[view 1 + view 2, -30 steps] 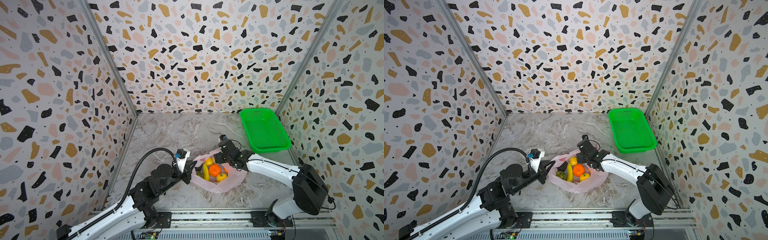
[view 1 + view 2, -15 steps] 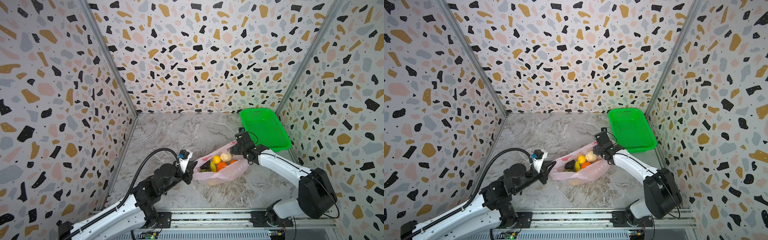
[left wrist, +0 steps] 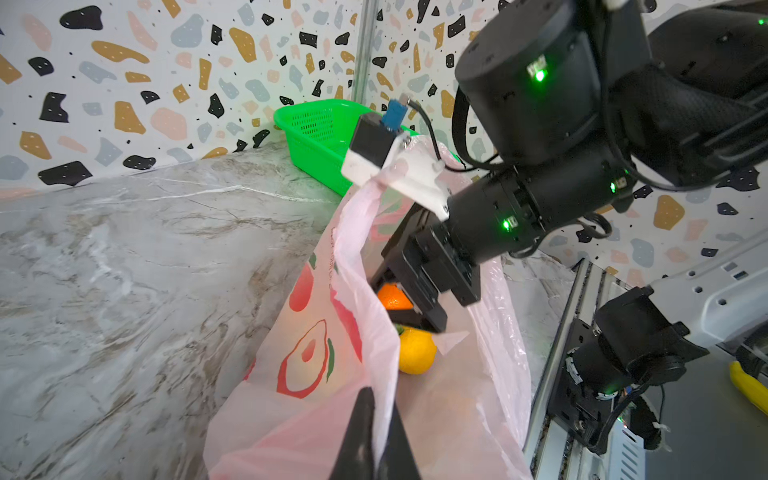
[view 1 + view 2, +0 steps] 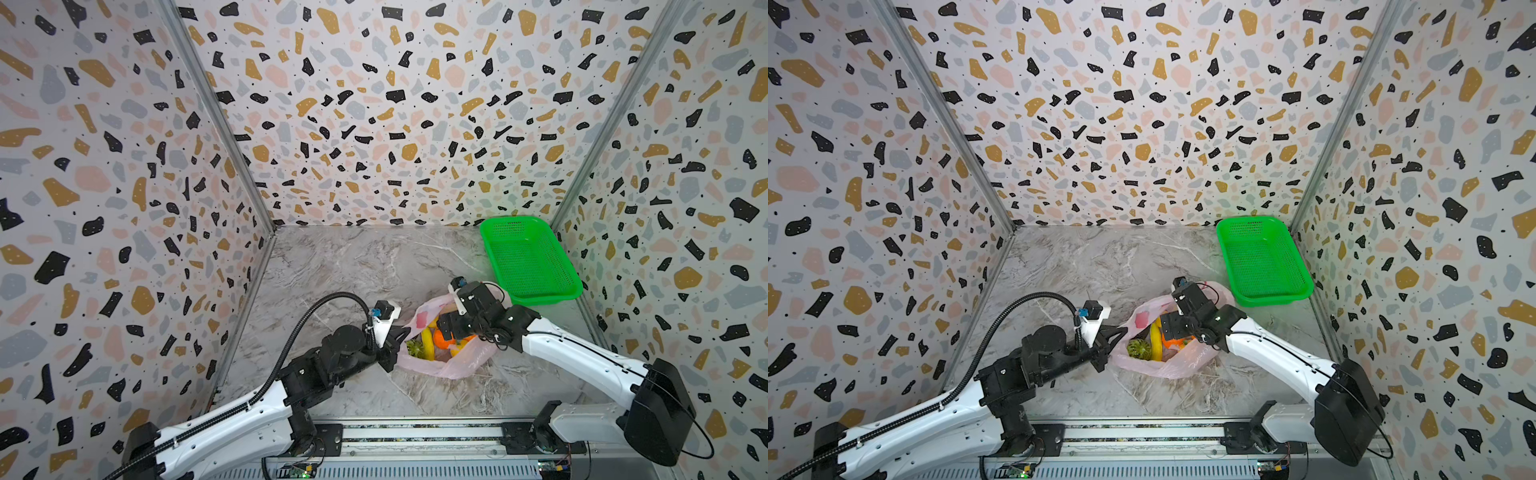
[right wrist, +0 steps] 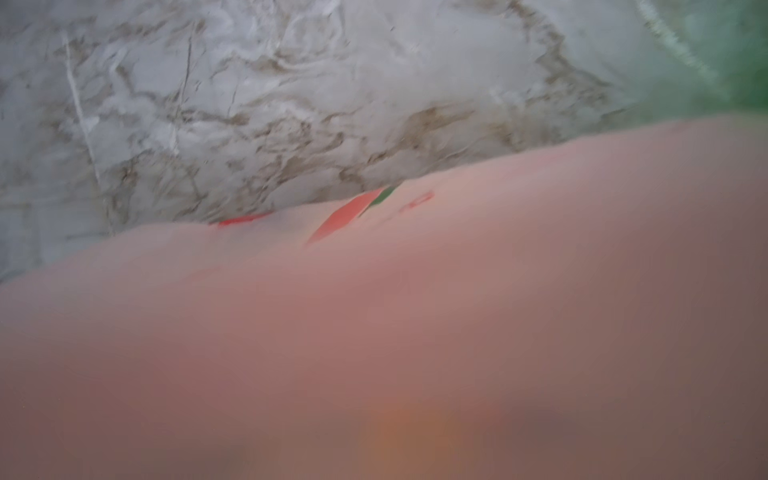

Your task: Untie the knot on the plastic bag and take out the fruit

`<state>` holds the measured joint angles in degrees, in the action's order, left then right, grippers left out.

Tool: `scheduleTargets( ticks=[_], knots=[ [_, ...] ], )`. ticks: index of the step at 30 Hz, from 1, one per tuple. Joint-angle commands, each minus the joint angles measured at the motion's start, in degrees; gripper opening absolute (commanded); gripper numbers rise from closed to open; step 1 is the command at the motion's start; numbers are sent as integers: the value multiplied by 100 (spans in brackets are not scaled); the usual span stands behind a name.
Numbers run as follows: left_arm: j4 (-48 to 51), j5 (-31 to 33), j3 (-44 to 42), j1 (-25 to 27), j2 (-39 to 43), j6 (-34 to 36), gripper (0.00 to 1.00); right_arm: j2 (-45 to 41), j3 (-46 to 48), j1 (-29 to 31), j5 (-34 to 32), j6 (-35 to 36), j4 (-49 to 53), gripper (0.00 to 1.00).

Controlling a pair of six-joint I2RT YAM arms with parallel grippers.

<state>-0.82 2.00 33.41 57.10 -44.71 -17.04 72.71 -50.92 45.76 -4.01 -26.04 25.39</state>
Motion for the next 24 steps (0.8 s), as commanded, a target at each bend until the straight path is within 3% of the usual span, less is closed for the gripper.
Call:
scheduleTargets(
  ticks=[1, 8, 13, 19, 24],
  knots=[
    [-377, -56, 55, 97, 66, -206, 0, -243, 349, 423, 64, -419, 448, 93],
    [7, 222, -51, 238, 320, -488, 0, -795, 1059, 1408, -215, -1078, 800, 93],
    [451, 205, -203, 352, 304, -716, 0, -629, 1455, 1760, -64, -1184, 603, 94],
    [965, 388, 47, 477, 237, -624, 0, -489, 781, 1817, -418, -704, 279, 95],
    [981, 792, 367, 486, 127, -195, 0, 193, 461, 1612, 146, -319, -613, 95]
  ],
)
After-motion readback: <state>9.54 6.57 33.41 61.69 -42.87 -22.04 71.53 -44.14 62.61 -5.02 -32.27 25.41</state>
